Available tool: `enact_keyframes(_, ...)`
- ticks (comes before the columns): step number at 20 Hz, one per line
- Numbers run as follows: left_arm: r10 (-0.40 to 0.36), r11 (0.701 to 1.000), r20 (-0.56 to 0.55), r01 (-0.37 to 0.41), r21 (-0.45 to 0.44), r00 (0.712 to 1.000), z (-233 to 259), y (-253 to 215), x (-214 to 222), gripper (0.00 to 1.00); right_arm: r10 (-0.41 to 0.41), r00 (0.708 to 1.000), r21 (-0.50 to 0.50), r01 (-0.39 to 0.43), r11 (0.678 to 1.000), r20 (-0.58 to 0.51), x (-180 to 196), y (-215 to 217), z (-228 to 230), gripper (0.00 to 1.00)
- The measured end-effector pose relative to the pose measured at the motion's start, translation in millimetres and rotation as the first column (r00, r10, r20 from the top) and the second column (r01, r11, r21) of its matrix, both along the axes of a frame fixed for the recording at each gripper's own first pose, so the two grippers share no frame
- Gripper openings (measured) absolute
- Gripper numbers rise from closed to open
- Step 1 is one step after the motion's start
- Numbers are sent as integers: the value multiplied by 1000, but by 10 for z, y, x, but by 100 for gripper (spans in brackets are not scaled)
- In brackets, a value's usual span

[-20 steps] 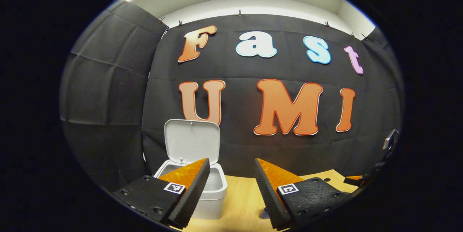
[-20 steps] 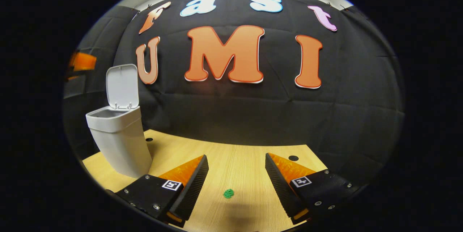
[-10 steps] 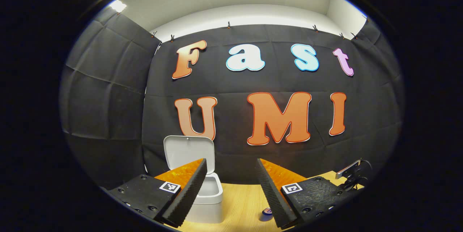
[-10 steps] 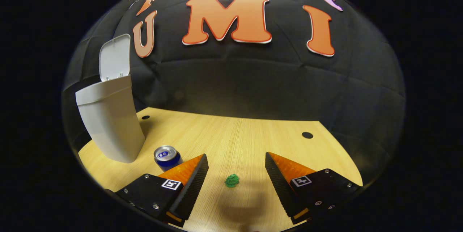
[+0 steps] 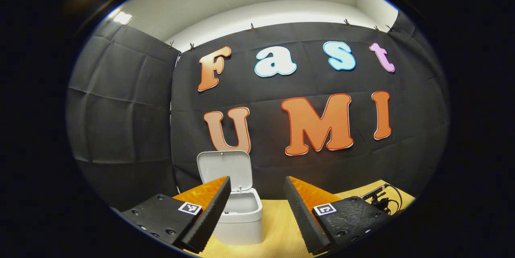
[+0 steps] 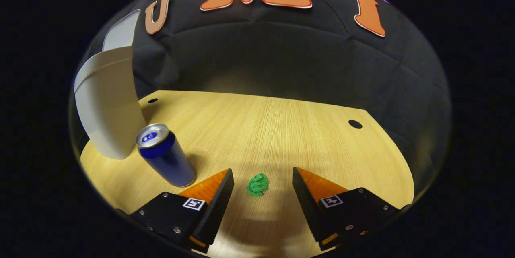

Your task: Press the lid of the desktop garbage bin to open it, pick up the crumpled paper on the desktop and throw it into the bin, then pick up the pop can on the desktop and drop it into the bin, and finally close the garbage bin lid.

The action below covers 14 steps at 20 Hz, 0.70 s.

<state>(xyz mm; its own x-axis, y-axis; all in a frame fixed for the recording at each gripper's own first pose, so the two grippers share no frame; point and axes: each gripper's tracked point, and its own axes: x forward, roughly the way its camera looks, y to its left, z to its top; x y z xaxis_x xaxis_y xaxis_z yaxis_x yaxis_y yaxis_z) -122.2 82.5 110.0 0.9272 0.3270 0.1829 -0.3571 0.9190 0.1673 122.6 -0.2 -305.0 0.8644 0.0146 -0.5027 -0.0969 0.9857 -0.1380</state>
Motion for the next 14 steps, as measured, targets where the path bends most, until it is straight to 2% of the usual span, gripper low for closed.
enact_keyframes(3, 9, 1000, -24, -9, 14, 1000, -46, -8, -11, 85, -27, 999, -8, 27, 1000, -41, 67, -35, -175, 80)
enact_keyframes(6, 9, 1000, -40, -8, 23, 999, -72, -24, -19, 85, -32, 996, -54, 27, 998, -86, 78, -84, -382, 63)
enact_keyframes(7, 10, 1000, -43, -8, 26, 999, -80, -18, -14, 85, -29, 994, -56, 24, 998, -105, 54, -84, -429, 60)
enact_keyframes(11, 5, 1000, -58, -3, 19, 998, -138, -19, 12, 85, -23, 993, -40, 18, 999, -118, 41, 6, -481, 44)
enact_keyframes(12, 3, 1000, -60, -2, 16, 998, -145, -18, 31, 85, -22, 991, -44, 17, 999, -131, 27, 12, -517, 36)
enact_keyframes(14, -3, 1000, -56, 3, 15, 998, -133, -9, 37, 84, -18, 990, -40, 12, 999, -140, 12, 17, -521, 32)
